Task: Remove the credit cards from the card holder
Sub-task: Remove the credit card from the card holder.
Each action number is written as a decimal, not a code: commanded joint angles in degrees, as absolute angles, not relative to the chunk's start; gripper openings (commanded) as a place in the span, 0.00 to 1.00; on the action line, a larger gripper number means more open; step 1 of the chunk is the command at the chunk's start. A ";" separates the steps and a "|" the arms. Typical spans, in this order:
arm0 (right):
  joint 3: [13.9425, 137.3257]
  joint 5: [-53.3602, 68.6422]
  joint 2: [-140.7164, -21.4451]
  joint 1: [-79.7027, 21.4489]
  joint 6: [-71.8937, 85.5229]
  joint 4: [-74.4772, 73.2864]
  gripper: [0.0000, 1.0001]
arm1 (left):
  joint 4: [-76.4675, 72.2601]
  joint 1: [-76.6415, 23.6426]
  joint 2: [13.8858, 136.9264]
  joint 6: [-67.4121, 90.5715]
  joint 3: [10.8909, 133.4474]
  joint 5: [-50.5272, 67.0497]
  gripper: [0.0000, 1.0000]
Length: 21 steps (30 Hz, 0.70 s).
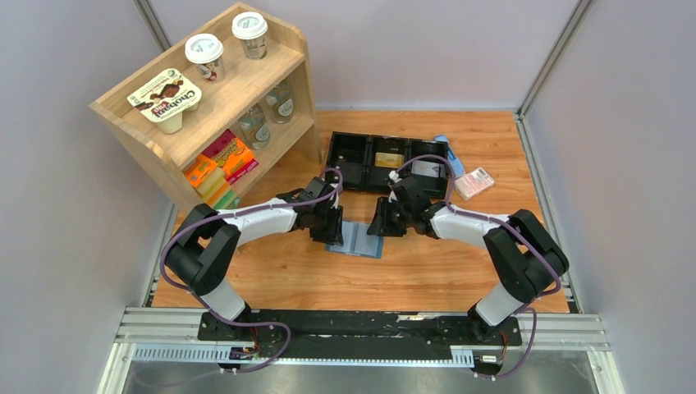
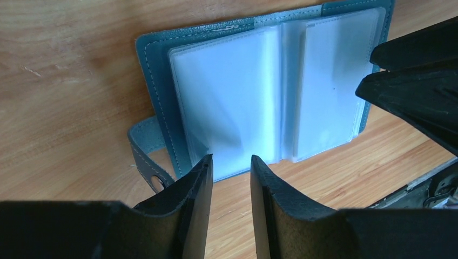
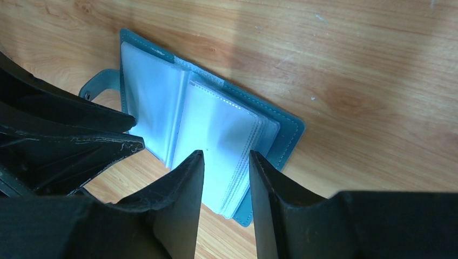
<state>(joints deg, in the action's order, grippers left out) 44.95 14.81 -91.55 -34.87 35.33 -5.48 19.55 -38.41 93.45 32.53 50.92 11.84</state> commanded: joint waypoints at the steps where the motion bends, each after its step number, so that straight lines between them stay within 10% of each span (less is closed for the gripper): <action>1: 47.20 17.49 -92.28 -35.33 35.42 -2.46 0.39 | 18.28 -39.02 93.69 35.24 49.57 12.57 0.39; 21: 49.92 12.84 -91.93 -35.77 34.72 -7.82 0.51 | 19.07 -39.29 92.64 36.21 48.69 13.10 0.34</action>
<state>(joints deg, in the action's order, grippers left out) 48.31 17.76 -91.96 -35.24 35.09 -5.80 17.85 -38.65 93.45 35.75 49.87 13.06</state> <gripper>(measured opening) 0.480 0.344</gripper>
